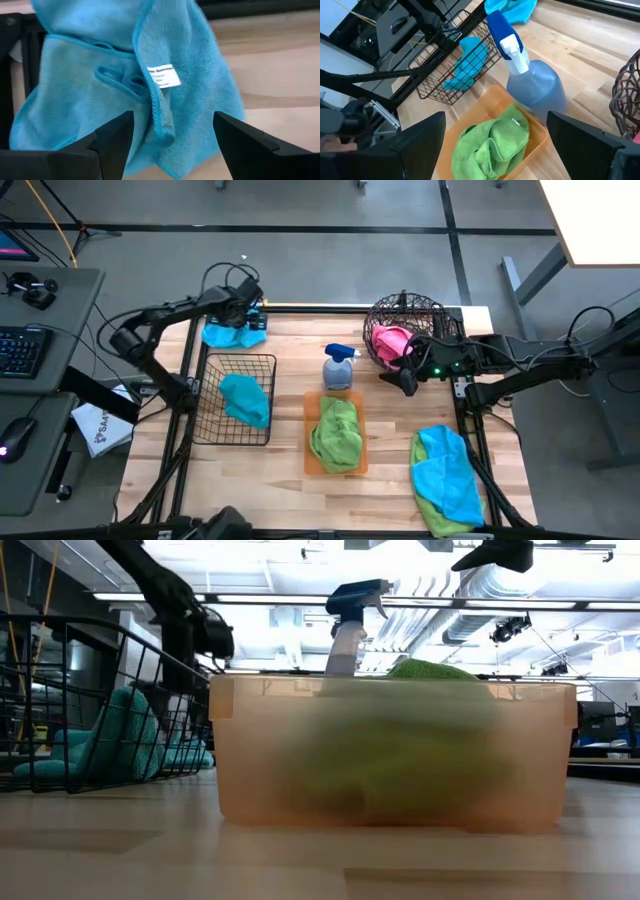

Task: Sort microfiber towel by color & place in baskets
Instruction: Put the top blue microfiber cloth into the wire basket

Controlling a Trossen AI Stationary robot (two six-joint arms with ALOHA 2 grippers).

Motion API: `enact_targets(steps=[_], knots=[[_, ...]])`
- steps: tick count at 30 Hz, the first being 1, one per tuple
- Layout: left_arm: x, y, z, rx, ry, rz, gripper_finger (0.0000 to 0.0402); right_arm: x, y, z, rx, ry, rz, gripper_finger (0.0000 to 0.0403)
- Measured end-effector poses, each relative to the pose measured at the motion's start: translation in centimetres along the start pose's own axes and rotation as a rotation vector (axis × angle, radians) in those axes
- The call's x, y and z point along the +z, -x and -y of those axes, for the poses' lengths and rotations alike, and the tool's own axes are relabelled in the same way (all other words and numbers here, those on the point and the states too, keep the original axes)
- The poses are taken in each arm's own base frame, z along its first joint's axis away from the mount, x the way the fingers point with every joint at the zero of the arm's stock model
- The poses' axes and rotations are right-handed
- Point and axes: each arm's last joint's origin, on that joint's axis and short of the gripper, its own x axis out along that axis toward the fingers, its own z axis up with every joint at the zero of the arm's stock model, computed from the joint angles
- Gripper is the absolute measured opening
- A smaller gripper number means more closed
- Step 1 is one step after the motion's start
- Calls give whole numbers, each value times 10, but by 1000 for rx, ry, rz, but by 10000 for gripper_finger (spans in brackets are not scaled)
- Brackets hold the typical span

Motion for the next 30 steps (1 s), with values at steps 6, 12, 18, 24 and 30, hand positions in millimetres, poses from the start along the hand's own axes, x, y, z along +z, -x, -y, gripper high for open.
enact_targets(steps=[6, 12, 18, 24, 30], knots=[[1, -18, 5, 31, -44, -27, 248, 0, 0, 0, 1, 0, -1, 344], [1, -20, 5, 34, -95, -33, 109, 0, 0, 0, 2, 3, -3, 344], [6, 10, 3, -69, -135, 85, 10, -1, 0, 0, 5, 11, -15, 344], [11, 100, -12, -274, -119, 377, 1, -1, 0, 0, 10, 44, -19, 344], [-16, 219, -37, -619, -131, 723, 0, 0, 0, 1, -9, 84, 0, 344]])
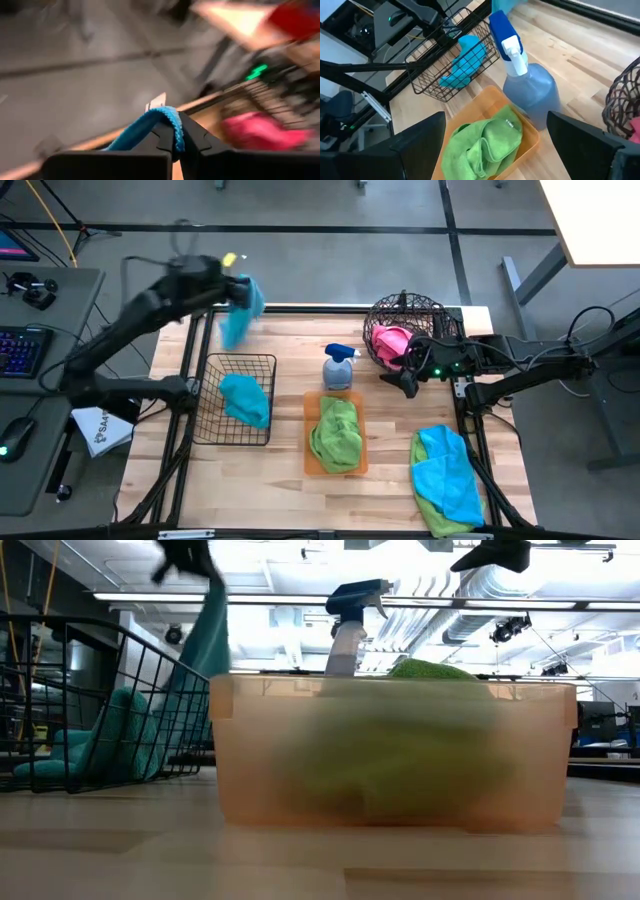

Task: Sort microfiber towel by color & place in baskets
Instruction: Put the top blue microfiber cloth into the wire basket

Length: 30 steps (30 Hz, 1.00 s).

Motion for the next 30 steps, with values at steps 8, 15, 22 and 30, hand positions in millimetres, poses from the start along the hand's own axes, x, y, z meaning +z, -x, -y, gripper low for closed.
enact_targets(steps=[8, 15, 22, 30], knots=[[45, 130, 27, -417, 56, 281, 0, 0, 0, 0, -11, 17, 10, 344], [57, 186, 20, -756, 51, 284, 0, 0, 0, 0, -14, 26, 12, 344], [46, 212, -3, -791, 6, 191, 0, 1, 0, 1, -29, 7, 27, 344], [36, 207, -12, -590, -6, 147, 0, 2, 0, 2, -57, -30, 54, 344]])
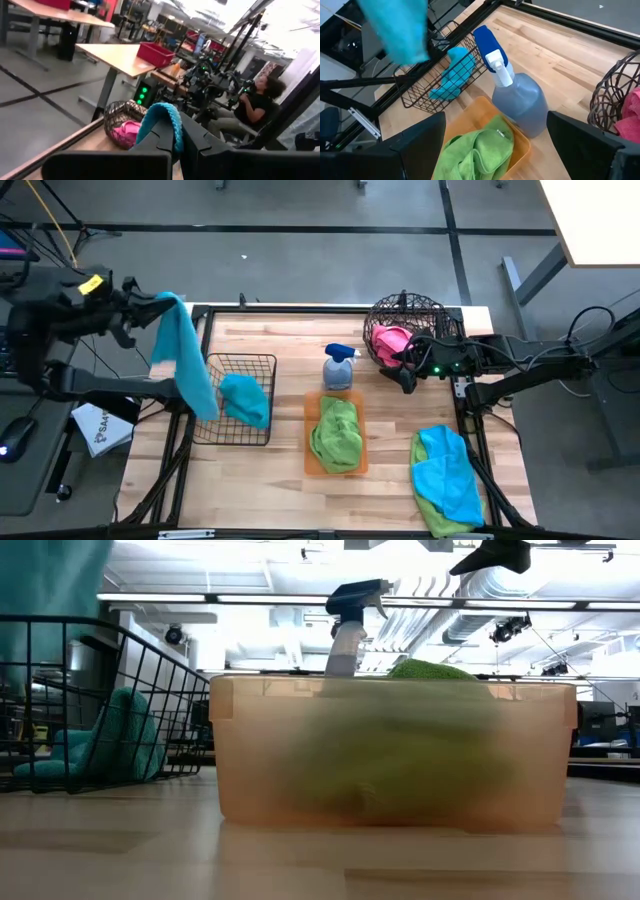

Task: Sort microfiber towel by color & place in baskets
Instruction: Put the top blue microfiber cloth into the wire basket

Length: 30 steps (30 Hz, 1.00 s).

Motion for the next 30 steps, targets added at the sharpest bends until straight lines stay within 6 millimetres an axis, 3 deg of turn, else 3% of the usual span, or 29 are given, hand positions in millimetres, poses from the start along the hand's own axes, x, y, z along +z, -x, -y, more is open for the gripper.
enact_targets(steps=[8, 13, 17, 20, 27, 30], knots=[[-25, -65, 5, -83, -9, -232, 0, 0, 0, 0, -1, -19, 1, 344], [-44, -88, 6, -181, 14, -401, 0, 0, 0, 0, -1, -23, 1, 344], [-52, -84, 11, -295, 100, -536, 0, 0, 0, 0, -1, -16, 1, 344], [-58, -75, 10, -288, 141, -621, 0, 0, 0, 0, -1, -15, 1, 344], [-69, -38, -10, 42, 119, -654, 0, 0, 0, 0, -1, 2, 1, 344], [-78, -33, -18, 168, 100, -723, 0, 0, 0, 0, -1, 3, 1, 344]])
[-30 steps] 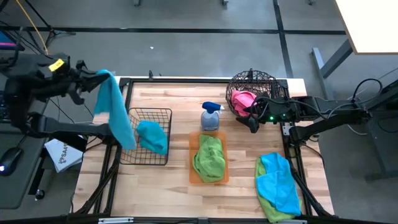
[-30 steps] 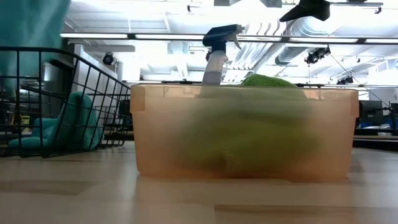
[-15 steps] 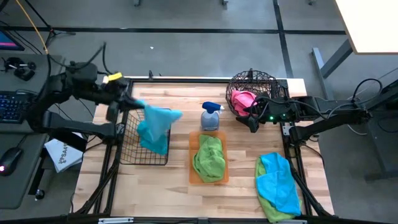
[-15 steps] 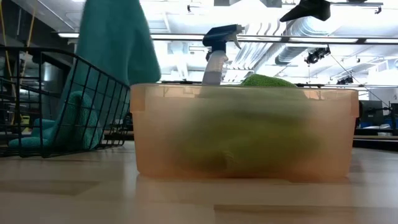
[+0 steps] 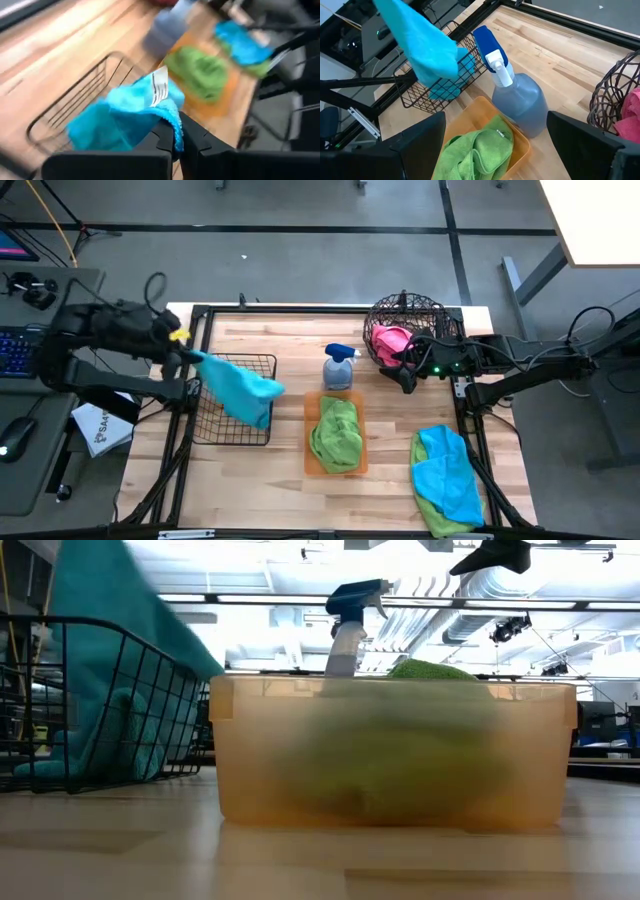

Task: Sort microfiber towel by color & place in baskets
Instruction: Put the top blue microfiber cloth into the wire basket

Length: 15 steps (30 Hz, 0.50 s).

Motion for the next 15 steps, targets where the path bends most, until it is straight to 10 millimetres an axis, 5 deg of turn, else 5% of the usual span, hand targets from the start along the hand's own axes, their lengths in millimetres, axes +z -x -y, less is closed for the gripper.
enact_targets(steps=[11, 15], knots=[[-41, -84, -19, 129, 38, -411, 0, 1, 0, 1, -32, -25, 30, 344], [-49, -117, -16, 46, -43, -396, 0, 1, -1, 1, -33, -29, 29, 344]])
